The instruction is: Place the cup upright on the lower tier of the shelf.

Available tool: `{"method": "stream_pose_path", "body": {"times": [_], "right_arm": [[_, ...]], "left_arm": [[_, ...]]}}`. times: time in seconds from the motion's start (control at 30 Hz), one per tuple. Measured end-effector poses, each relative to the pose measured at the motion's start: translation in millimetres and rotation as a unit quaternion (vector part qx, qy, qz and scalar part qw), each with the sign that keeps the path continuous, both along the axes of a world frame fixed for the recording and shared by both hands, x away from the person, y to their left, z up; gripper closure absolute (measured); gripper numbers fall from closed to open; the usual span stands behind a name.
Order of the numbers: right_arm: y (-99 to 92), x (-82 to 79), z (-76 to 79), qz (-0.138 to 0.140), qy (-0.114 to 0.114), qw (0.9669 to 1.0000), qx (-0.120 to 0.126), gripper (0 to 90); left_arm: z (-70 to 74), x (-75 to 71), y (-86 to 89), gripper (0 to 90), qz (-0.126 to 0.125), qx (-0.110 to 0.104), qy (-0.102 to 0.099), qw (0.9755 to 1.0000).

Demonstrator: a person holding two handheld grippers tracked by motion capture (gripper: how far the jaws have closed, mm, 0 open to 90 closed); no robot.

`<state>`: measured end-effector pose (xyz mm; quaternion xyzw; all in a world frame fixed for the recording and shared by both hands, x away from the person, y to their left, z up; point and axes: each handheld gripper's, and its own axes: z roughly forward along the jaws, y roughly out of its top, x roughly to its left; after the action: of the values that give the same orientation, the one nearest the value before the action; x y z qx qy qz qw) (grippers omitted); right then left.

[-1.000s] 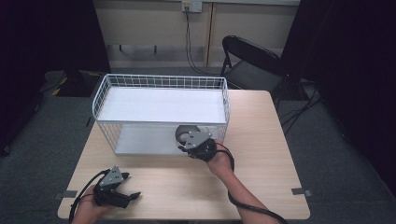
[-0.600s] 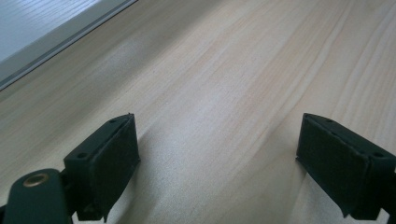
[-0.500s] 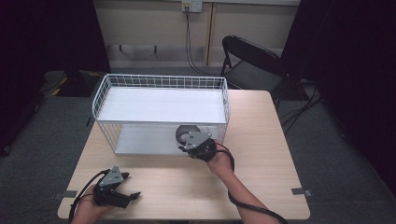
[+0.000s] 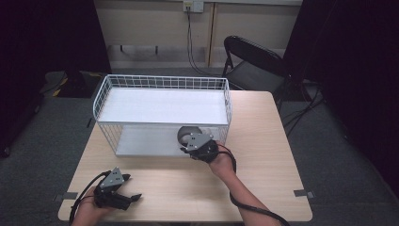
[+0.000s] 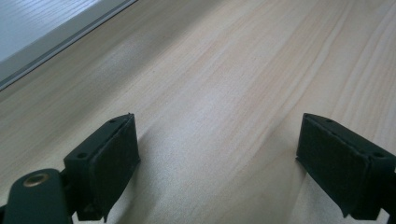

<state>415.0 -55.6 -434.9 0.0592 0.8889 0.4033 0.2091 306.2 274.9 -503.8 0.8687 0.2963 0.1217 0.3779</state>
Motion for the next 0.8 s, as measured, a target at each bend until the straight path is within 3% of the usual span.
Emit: {"method": "stream_pose_path", "body": {"times": [0.8], "right_arm": [[4.0, -0.3, -1.2, 0.000, -0.009, 1.0000, 0.003, 81.2]], "left_arm": [[0.0, 0.0, 0.0, 12.2, 0.000, 0.000, 0.000, 1.0000]]}}
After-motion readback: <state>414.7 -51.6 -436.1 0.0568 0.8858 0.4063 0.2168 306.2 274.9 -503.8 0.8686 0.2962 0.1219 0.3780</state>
